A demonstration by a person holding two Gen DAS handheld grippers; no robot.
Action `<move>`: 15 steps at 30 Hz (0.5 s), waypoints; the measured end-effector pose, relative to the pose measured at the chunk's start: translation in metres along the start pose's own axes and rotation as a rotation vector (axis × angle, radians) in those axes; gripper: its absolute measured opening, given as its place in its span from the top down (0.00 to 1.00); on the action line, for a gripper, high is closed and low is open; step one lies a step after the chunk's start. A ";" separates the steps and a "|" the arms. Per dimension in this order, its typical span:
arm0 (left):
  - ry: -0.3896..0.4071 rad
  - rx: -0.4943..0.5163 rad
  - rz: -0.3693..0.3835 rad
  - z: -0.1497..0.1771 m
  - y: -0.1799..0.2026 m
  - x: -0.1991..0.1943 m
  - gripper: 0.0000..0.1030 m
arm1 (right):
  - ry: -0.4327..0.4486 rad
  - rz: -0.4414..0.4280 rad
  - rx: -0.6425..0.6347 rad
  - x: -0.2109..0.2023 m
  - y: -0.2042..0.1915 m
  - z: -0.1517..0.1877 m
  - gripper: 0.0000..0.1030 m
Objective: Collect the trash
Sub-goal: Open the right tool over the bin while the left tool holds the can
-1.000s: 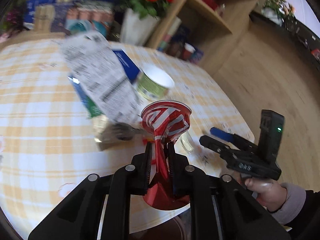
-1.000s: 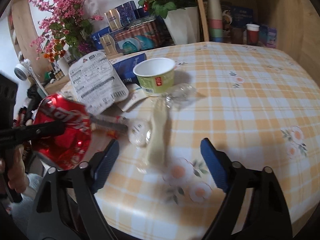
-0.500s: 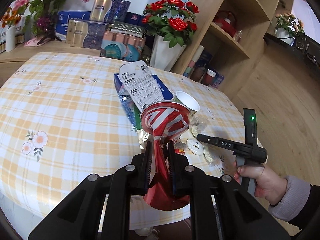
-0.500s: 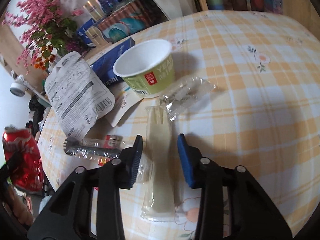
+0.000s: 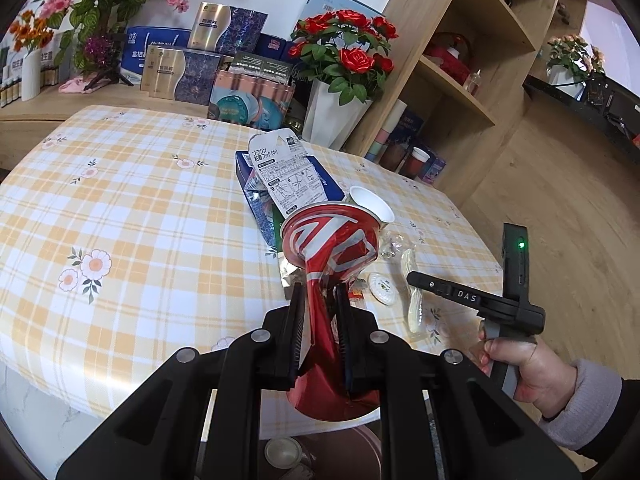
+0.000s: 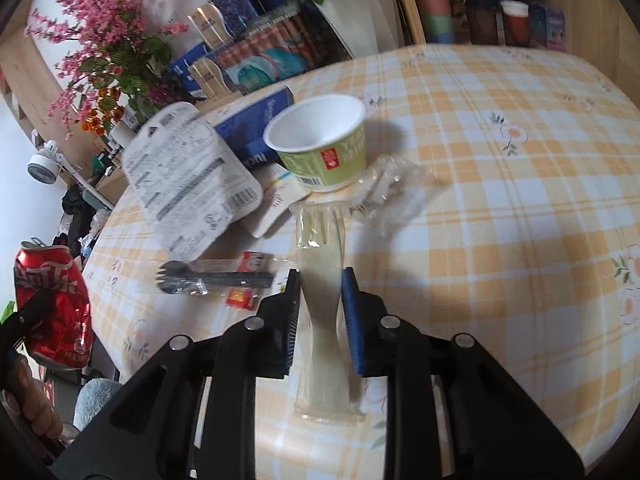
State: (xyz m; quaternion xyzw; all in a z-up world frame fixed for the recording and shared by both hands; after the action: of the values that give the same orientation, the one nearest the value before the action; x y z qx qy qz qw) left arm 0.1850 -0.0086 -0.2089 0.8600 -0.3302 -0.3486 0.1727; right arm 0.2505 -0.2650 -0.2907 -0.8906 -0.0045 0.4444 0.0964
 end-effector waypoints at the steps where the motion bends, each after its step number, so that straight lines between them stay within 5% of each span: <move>1: 0.003 -0.003 0.005 0.001 0.002 -0.002 0.85 | 0.013 -0.001 -0.004 -0.006 -0.002 0.001 0.76; 15: 0.030 0.004 0.024 0.017 0.026 -0.038 0.85 | 0.168 -0.045 -0.057 -0.085 -0.034 0.016 0.76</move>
State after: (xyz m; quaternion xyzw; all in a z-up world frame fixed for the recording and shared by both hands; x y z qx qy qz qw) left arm 0.1408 -0.0023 -0.1880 0.8616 -0.3383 -0.3329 0.1802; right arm 0.1896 -0.2373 -0.2269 -0.9268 -0.0290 0.3656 0.0812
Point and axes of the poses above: each gripper's, at about its wrist camera, not at the fingertips, and x roughly the way its jaws point, y to its right, z to its underside, the point moved 7 cm from there along x, roughly the way its jaws point, and after that the axes turned 14 degrees about z, right-handed, at the moved point
